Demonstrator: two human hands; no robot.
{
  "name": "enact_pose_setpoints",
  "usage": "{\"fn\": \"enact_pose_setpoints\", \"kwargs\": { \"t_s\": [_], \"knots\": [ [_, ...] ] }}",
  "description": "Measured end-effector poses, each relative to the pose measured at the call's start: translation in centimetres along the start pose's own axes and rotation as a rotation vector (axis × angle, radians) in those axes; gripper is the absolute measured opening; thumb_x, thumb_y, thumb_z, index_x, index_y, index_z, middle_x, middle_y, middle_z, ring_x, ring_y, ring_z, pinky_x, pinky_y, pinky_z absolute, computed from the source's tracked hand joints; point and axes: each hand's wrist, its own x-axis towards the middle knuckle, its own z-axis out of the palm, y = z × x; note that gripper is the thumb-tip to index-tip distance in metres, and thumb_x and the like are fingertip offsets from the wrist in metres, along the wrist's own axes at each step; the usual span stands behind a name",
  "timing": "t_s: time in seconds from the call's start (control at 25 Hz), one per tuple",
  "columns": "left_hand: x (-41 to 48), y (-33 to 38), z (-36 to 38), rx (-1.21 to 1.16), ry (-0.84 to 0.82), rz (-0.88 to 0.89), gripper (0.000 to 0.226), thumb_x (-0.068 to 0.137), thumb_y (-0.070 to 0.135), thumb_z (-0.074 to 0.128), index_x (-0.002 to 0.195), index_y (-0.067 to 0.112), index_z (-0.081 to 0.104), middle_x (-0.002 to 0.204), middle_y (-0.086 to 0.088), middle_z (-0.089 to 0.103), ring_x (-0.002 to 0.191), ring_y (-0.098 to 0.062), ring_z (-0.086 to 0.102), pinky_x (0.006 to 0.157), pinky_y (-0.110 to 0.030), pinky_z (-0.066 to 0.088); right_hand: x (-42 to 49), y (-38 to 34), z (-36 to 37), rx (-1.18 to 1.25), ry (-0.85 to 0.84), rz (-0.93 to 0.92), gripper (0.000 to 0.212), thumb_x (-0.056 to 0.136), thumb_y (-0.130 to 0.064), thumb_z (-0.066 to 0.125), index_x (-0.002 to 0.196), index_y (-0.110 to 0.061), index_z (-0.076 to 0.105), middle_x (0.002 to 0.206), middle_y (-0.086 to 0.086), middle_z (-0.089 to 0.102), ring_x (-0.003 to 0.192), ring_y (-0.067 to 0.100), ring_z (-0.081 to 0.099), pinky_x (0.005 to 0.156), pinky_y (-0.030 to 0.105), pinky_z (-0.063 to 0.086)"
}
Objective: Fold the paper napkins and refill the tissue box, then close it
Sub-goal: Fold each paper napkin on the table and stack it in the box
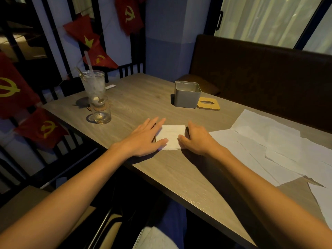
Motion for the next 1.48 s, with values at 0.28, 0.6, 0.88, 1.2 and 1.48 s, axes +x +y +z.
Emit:
{"fn": "enact_pose_setpoints", "kwargs": {
  "t_s": [0.28, 0.6, 0.88, 1.2, 1.48],
  "knots": [
    [0.8, 1.4, 2.1, 0.127, -0.101, -0.045, 0.085, 0.09, 0.08, 0.02, 0.16, 0.035, -0.001, 0.169, -0.004, -0.005, 0.154, -0.03, -0.01, 0.123, -0.053, -0.005, 2.9, -2.2, -2.2, 0.252, -0.079, 0.27, 0.032, 0.085, -0.018, 0.072, 0.11, 0.0, 0.065, 0.088, 0.008, 0.057, 0.072, 0.02, 0.055, 0.054, 0.022, 0.042],
    [1.7, 0.6, -0.7, -0.361, 0.116, -0.008, 0.085, 0.092, 0.066, 0.051, 0.159, 0.034, 0.009, 0.164, -0.004, 0.022, 0.148, -0.025, 0.024, 0.116, -0.05, 0.031, 3.0, -2.0, -2.3, 0.33, -0.103, 0.108, 0.027, 0.091, -0.029, 0.069, 0.108, -0.008, 0.067, 0.104, 0.008, 0.066, 0.096, 0.02, 0.063, 0.072, 0.024, 0.052],
    [3.9, 2.9, -6.4, -0.867, 0.231, 0.05, 0.024, 0.095, 0.03, 0.066, 0.116, 0.022, 0.072, 0.118, 0.001, 0.069, 0.117, -0.018, 0.061, 0.084, -0.023, 0.049, 1.3, -2.3, -6.6, 0.355, 0.021, -0.23, 0.026, 0.097, -0.03, 0.06, 0.112, -0.015, 0.074, 0.106, -0.001, 0.071, 0.09, 0.013, 0.067, 0.069, 0.016, 0.055],
    [3.9, 4.6, -6.7, -1.133, 0.417, 0.022, 0.015, 0.089, 0.018, 0.074, 0.103, 0.022, 0.077, 0.107, -0.001, 0.073, 0.101, -0.018, 0.067, 0.077, -0.03, 0.059, 0.8, -1.6, -9.3, 0.36, 0.135, -0.291, 0.023, 0.094, -0.034, 0.063, 0.108, -0.018, 0.075, 0.099, -0.005, 0.071, 0.089, 0.011, 0.068, 0.073, 0.018, 0.057],
    [3.8, 3.9, -7.4, -1.274, 0.562, -0.082, 0.013, 0.087, 0.02, 0.077, 0.099, 0.016, 0.078, 0.104, -0.005, 0.075, 0.091, -0.016, 0.072, 0.063, -0.023, 0.055, 0.2, 0.7, -10.3, 0.462, 0.206, -0.26, 0.015, 0.092, -0.029, 0.067, 0.098, -0.017, 0.074, 0.09, -0.002, 0.072, 0.072, 0.01, 0.069, 0.061, 0.015, 0.056]
  ]
}}
